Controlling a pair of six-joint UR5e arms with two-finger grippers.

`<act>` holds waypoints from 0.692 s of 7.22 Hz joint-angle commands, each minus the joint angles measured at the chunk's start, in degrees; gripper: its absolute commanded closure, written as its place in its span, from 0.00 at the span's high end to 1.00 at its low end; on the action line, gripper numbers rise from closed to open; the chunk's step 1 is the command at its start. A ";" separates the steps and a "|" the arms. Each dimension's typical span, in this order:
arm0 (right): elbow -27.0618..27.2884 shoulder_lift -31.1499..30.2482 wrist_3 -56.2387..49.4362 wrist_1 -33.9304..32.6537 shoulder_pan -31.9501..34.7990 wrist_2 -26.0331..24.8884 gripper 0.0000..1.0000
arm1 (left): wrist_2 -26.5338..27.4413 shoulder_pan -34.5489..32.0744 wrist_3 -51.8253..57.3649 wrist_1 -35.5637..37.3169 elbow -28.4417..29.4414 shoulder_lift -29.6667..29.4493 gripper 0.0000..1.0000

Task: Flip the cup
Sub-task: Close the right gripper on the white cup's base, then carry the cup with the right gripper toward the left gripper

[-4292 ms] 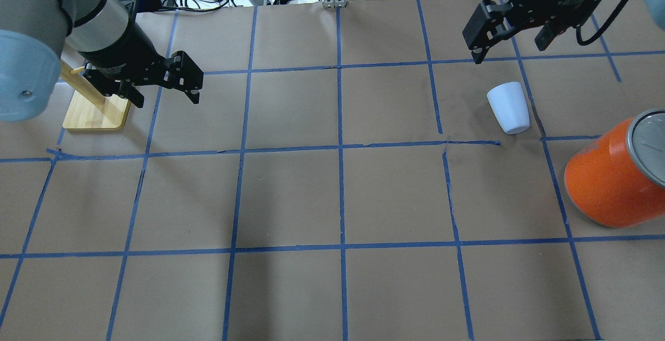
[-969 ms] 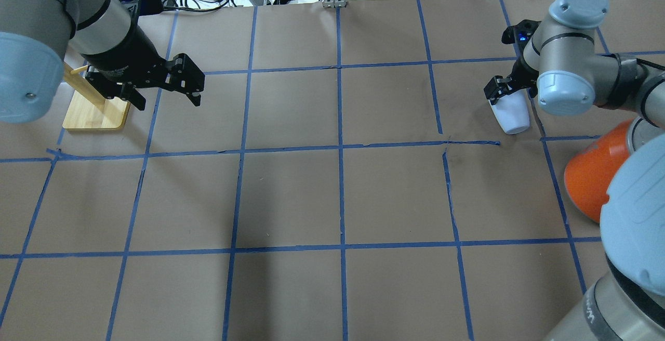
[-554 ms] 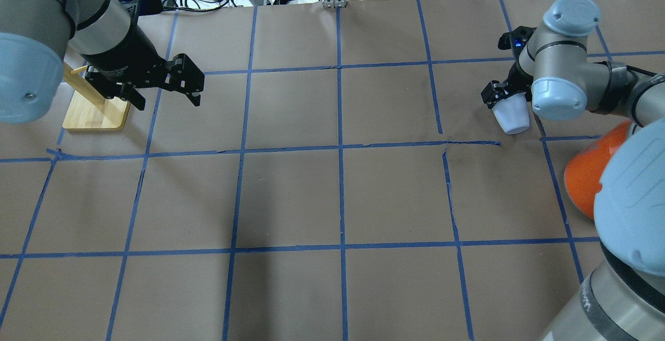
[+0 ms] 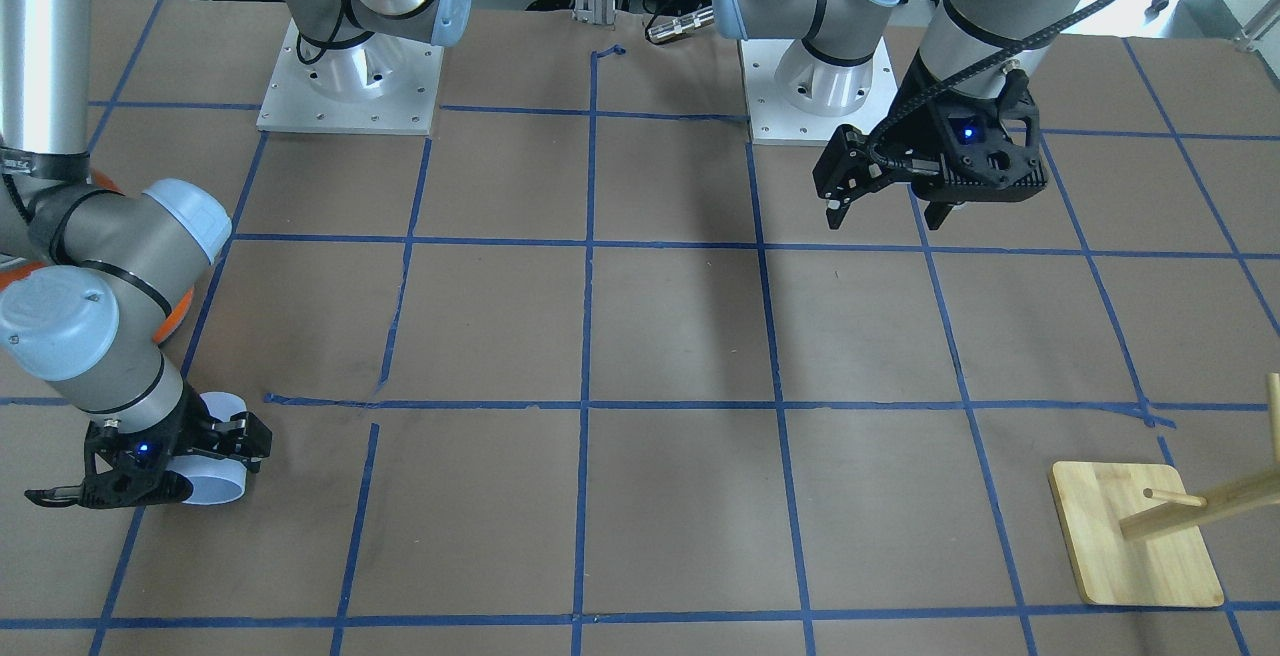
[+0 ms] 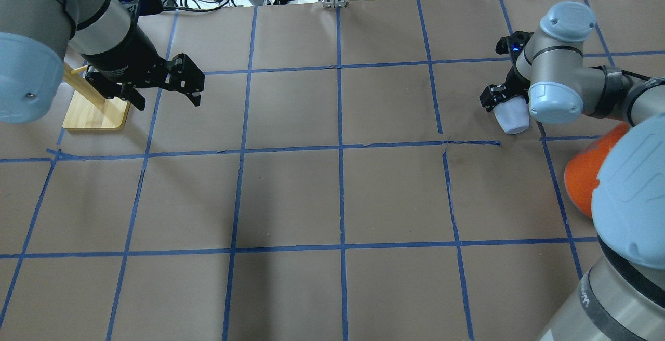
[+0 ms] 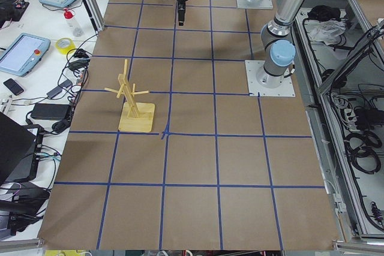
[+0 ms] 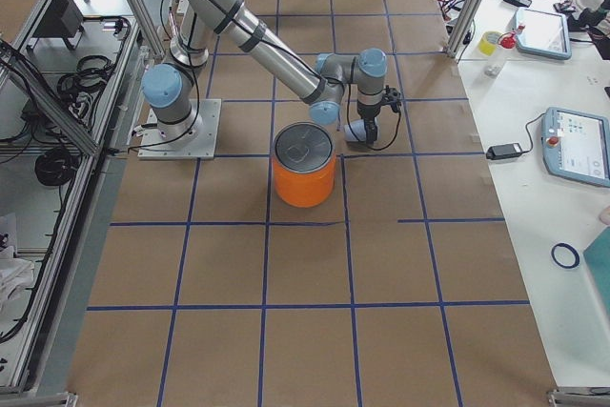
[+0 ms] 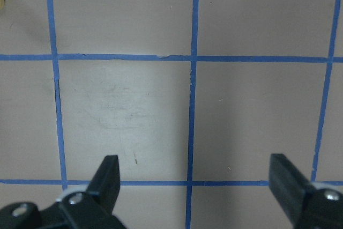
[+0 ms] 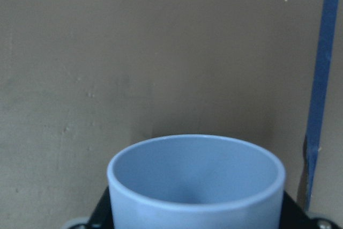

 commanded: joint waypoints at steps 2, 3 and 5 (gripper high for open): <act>0.03 -1.26 -2.97 1.05 0.09 -0.09 0.17 | 0.15 0.08 0.33 -0.16 -0.03 0.18 1.00; 0.03 -1.79 -2.99 1.23 0.35 -0.09 0.10 | 0.15 0.00 0.07 -0.16 -0.12 0.18 1.00; -0.05 -4.50 -3.25 1.58 2.27 4.00 0.01 | 0.24 0.00 -0.02 -0.16 -0.12 0.10 1.00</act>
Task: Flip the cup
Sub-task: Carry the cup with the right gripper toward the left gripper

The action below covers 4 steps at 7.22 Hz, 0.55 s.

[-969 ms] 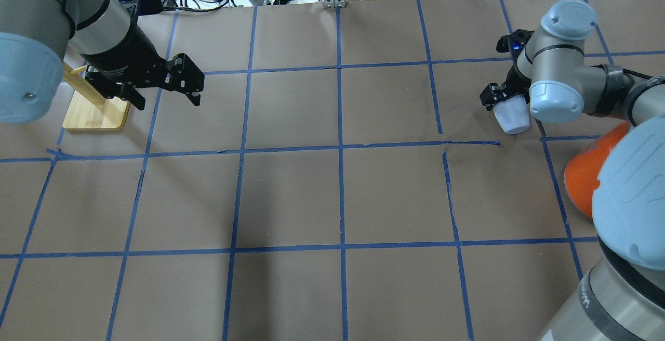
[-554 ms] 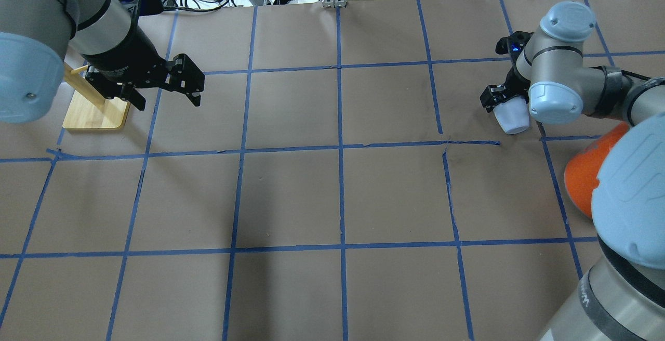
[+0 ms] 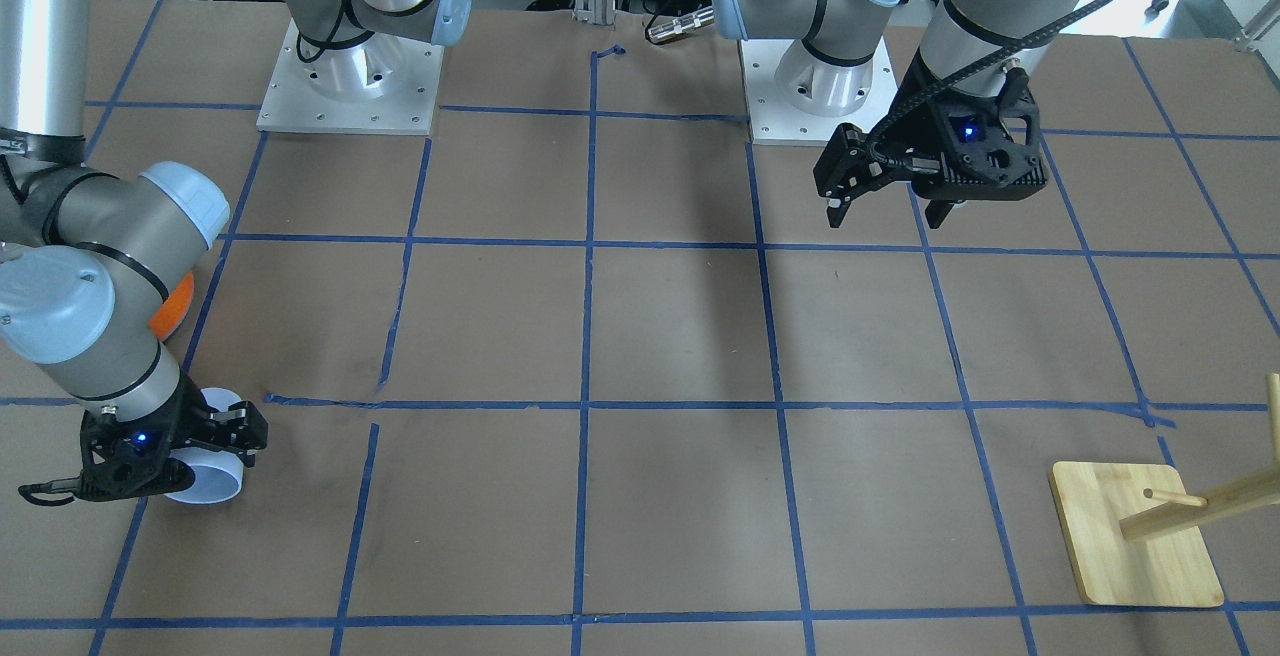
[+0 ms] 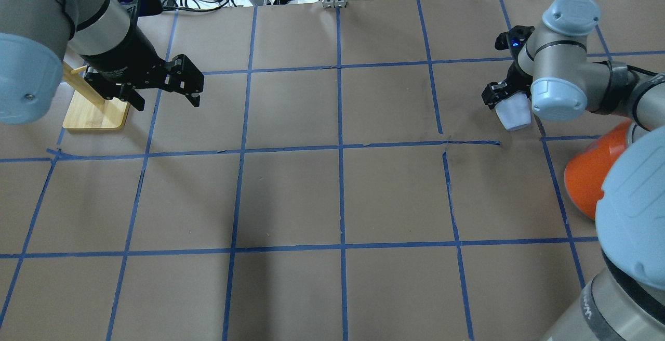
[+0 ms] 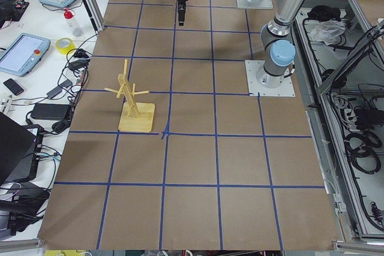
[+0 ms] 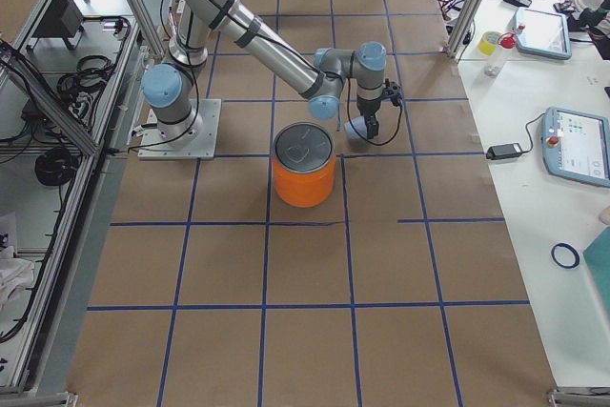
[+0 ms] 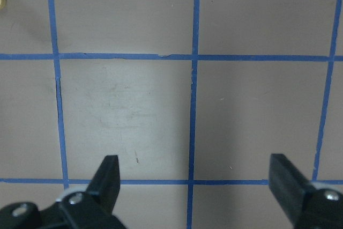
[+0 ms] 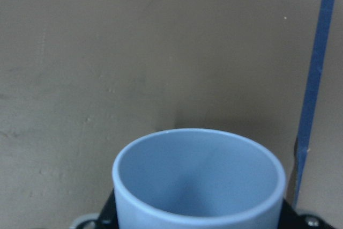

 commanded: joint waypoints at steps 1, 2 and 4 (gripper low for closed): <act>-0.86 -3.35 -1.25 1.63 4.72 4.90 0.00 | 1.07 0.16 -0.05 -0.09 -0.02 -0.07 1.00; -0.95 -4.24 -2.92 2.08 9.72 4.13 0.00 | 1.25 0.43 -0.05 -0.09 0.76 -0.33 1.00; -1.22 -4.34 -9.67 1.74 16.59 5.17 0.00 | 1.08 2.71 0.47 -0.45 0.95 0.10 1.00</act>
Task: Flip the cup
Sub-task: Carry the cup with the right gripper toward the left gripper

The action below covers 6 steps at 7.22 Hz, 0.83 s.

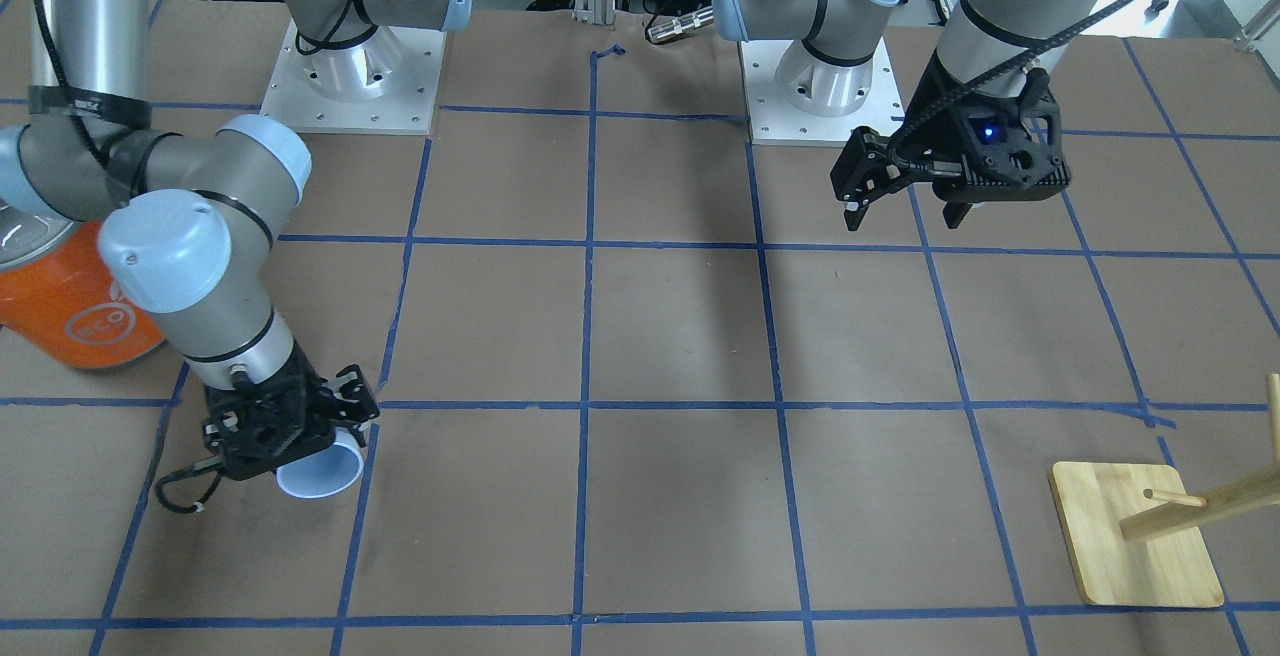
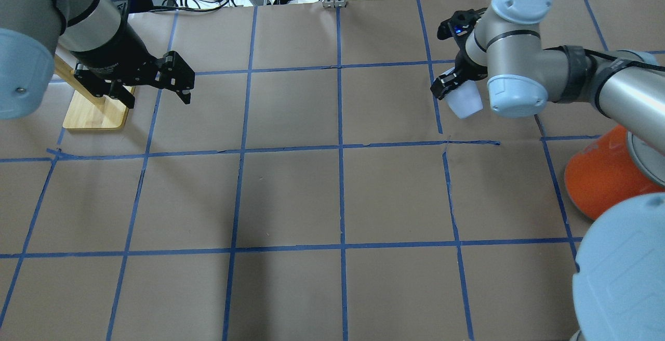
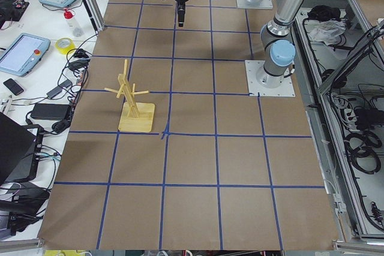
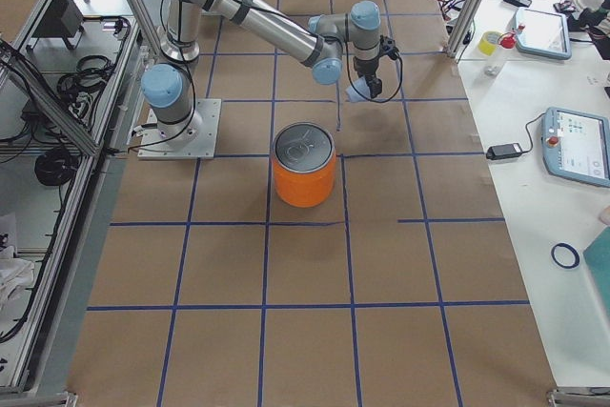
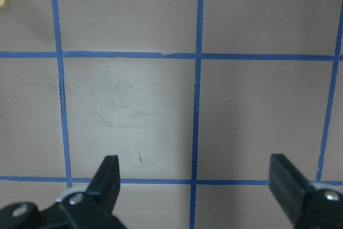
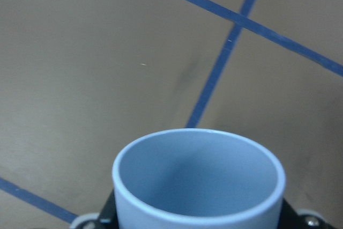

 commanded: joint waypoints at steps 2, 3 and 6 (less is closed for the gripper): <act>-2.61 0.49 -16.20 -0.34 14.81 -1.58 0.00 | 0.16 1.74 0.45 -0.11 1.19 0.09 1.00; -4.11 0.84 -24.72 0.10 16.94 -4.29 0.00 | 0.16 2.61 0.54 -0.20 0.93 0.18 1.00; -5.09 6.09 -39.90 -3.40 22.49 -3.71 0.00 | 0.16 2.89 0.62 -0.29 0.67 0.18 1.00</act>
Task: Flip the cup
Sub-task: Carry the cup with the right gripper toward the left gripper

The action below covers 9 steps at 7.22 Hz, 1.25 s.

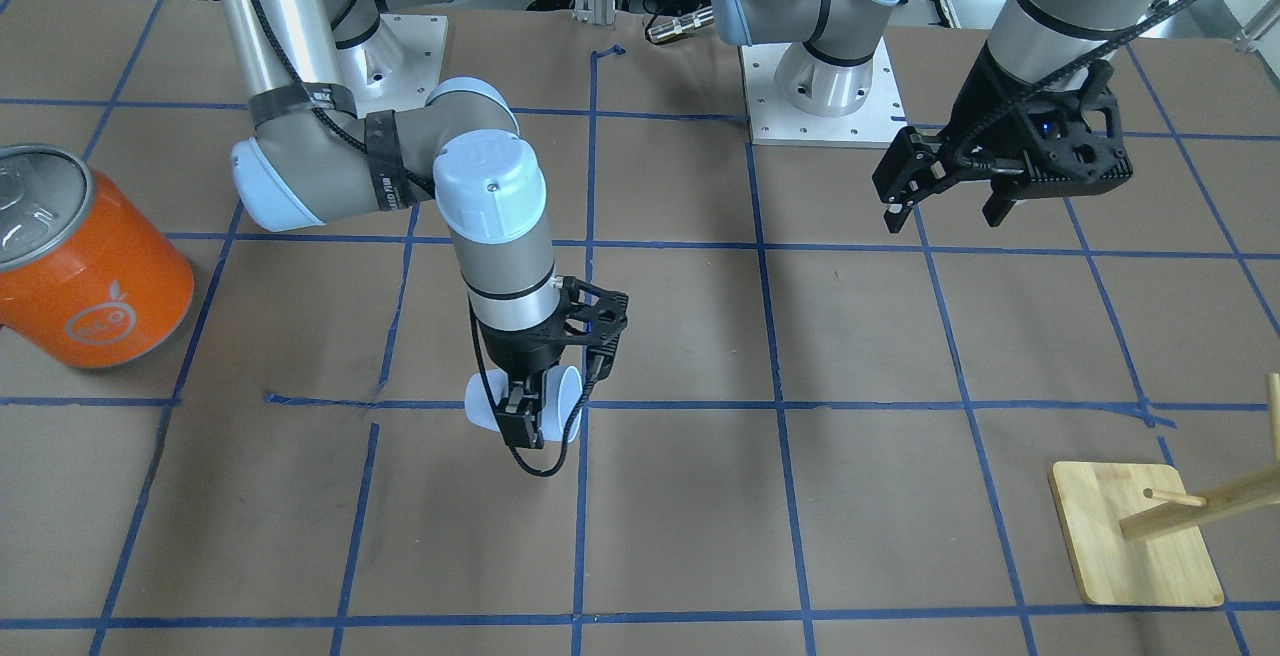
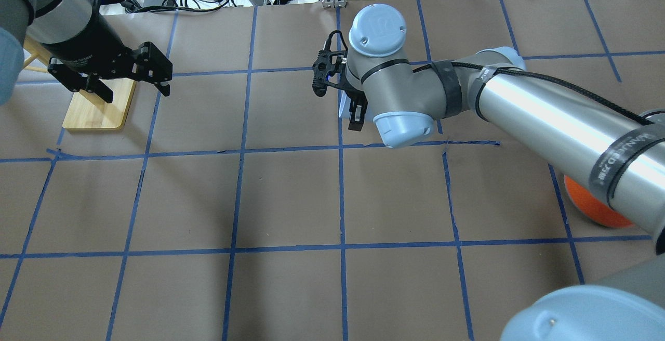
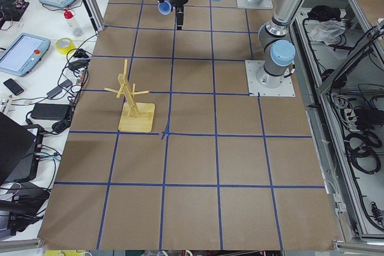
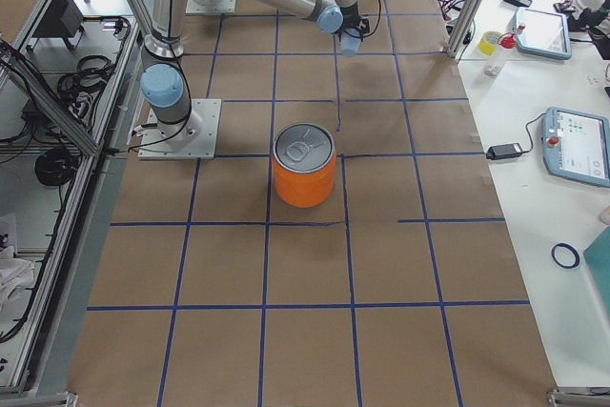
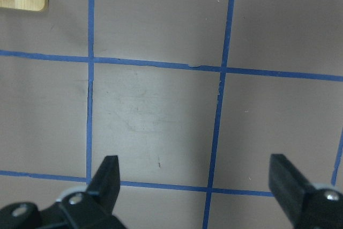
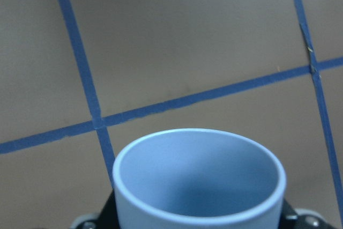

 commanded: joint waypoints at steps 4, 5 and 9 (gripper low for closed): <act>-1.02 3.98 -3.63 -2.53 6.15 -0.06 0.00 | 0.00 0.14 -0.02 -0.04 -0.41 0.00 1.00; -1.20 4.51 -3.53 -2.61 6.33 -0.06 0.00 | 0.00 0.14 -0.02 -0.12 -0.50 0.00 1.00; -2.42 7.06 -3.36 -5.43 6.59 1.24 0.12 | 0.00 0.14 0.07 -0.13 -0.59 0.00 1.00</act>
